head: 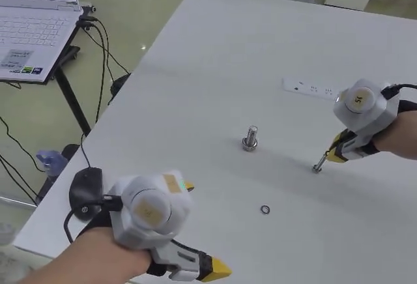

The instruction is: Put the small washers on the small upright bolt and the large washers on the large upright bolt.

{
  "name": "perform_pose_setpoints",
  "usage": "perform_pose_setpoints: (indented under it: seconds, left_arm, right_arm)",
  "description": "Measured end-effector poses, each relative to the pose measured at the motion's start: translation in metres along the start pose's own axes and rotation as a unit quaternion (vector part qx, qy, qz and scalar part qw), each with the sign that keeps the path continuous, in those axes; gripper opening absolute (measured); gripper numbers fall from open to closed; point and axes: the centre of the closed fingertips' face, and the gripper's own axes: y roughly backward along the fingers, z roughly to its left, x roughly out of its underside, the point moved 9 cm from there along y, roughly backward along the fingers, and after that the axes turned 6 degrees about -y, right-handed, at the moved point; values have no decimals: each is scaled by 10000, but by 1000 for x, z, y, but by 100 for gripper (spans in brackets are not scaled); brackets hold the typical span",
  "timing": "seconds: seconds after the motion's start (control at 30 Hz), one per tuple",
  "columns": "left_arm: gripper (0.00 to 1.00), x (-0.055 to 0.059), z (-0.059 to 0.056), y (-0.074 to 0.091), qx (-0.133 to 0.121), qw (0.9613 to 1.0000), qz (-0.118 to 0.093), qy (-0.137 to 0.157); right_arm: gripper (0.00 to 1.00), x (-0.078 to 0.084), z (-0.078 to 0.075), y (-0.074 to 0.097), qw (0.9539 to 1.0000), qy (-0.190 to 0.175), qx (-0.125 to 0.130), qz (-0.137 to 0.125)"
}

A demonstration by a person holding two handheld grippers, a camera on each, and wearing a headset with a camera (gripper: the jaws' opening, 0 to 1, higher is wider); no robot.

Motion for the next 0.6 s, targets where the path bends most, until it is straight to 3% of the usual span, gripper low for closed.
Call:
perform_pose_setpoints:
  seconds: [0.6]
  left_arm:
    - [88,4,-2,2,30,10000,41,40]
  right_arm:
    - [13,0,-1,-15,9996,118,-80,235]
